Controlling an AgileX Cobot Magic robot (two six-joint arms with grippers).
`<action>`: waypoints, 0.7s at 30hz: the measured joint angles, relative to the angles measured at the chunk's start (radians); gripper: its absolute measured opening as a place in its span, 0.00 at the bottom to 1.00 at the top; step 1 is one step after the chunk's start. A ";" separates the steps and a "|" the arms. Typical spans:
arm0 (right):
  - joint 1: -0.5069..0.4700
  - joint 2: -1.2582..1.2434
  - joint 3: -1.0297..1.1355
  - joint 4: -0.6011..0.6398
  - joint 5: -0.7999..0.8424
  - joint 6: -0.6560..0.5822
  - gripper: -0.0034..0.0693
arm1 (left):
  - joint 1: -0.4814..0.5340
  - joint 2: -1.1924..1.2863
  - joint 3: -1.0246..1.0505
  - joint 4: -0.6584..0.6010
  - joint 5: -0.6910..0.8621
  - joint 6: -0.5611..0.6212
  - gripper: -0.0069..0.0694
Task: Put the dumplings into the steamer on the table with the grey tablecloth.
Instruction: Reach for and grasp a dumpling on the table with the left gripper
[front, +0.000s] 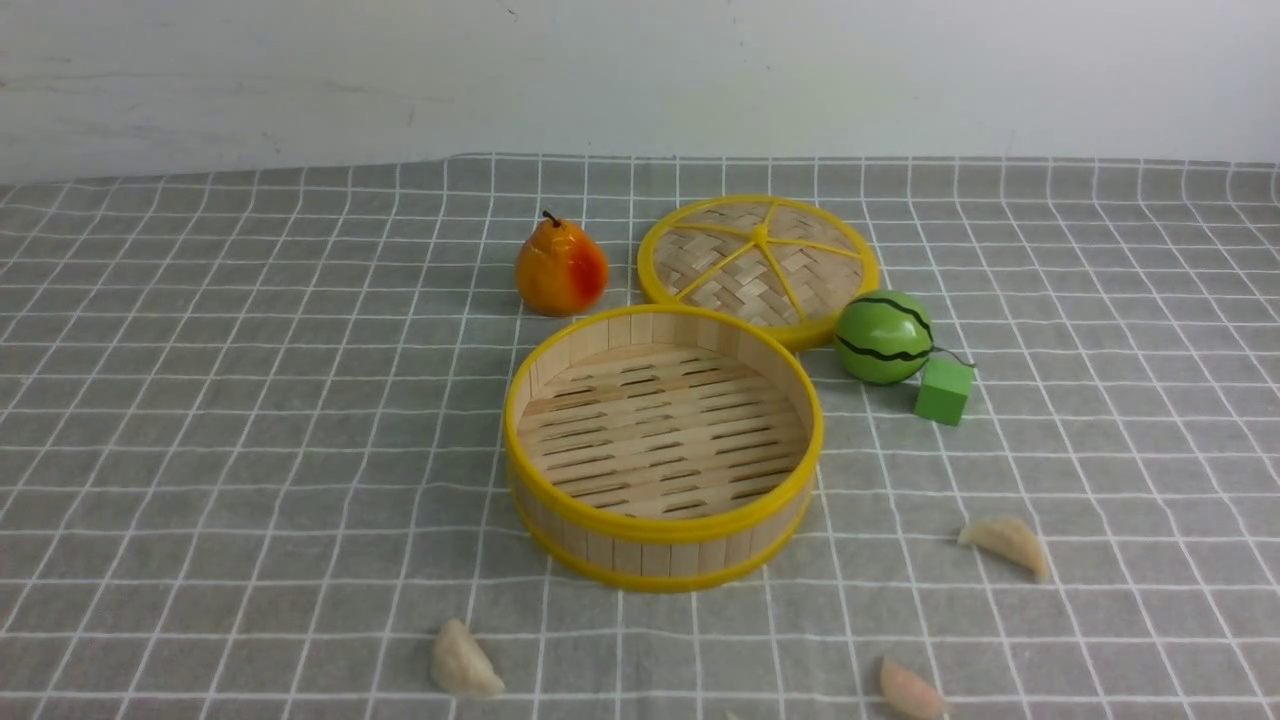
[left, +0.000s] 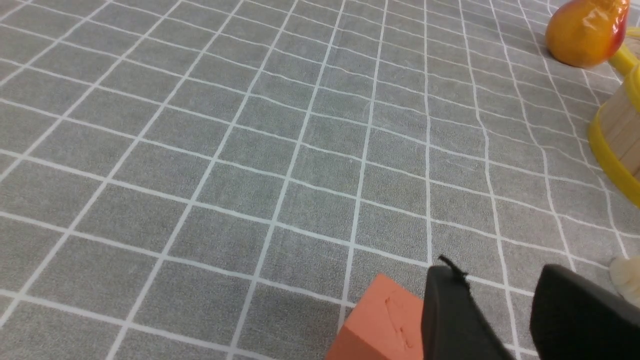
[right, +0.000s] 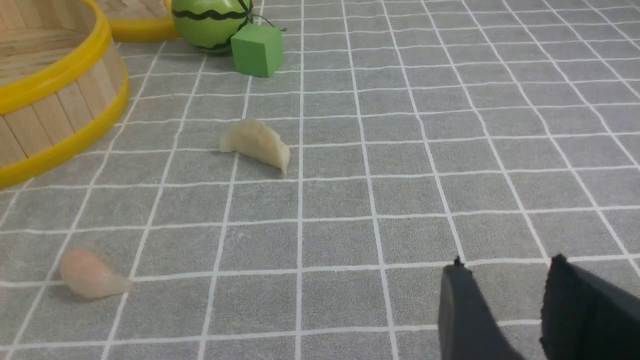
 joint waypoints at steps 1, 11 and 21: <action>0.000 0.000 0.000 0.000 0.000 0.000 0.38 | 0.000 0.000 0.000 0.000 0.000 0.000 0.40; 0.000 0.000 0.000 0.000 0.000 0.000 0.38 | 0.000 0.000 0.000 0.003 0.000 -0.007 0.40; 0.000 0.000 0.001 0.492 0.014 0.160 0.38 | 0.000 0.000 0.000 -0.549 -0.029 -0.463 0.40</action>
